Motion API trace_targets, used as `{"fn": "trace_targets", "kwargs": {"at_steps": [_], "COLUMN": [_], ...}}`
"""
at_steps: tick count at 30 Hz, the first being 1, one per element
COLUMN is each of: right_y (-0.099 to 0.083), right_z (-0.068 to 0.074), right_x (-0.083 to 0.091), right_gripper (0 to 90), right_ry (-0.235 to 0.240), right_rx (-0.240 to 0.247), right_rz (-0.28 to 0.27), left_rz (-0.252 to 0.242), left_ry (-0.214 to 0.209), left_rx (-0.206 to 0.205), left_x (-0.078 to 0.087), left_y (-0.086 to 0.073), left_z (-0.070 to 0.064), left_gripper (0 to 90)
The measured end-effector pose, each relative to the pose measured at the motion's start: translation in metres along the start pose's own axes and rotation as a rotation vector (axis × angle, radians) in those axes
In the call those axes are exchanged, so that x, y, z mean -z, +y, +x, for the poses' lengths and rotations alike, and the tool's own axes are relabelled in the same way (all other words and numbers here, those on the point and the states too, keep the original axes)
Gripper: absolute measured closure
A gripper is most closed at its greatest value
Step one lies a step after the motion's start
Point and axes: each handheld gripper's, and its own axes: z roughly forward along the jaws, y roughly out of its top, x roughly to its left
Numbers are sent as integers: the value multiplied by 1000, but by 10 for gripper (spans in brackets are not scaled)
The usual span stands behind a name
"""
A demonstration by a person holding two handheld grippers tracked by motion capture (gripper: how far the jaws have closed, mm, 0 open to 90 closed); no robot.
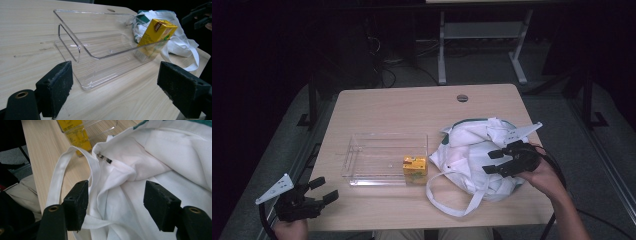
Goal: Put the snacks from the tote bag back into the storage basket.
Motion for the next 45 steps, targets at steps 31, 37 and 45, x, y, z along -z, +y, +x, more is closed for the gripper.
{"fn": "trace_targets", "kwargs": {"at_steps": [31, 37, 45], "right_y": [-50, -58, -66], "right_z": [9, 12, 14], "right_x": [16, 20, 22], "right_gripper": [361, 365, 364], "right_ry": [-32, -44, -57], "right_rx": [-44, -53, -58], "right_rz": [-40, -59, -73], "left_rz": [29, 32, 35], "left_ry": [-12, -14, -15], "left_rx": [-22, -26, -38], "left_x": [-5, -6, -7], "left_y": [-2, -2, -2], "left_z": [-4, -3, -5], "left_gripper": [126, 126, 126]}}
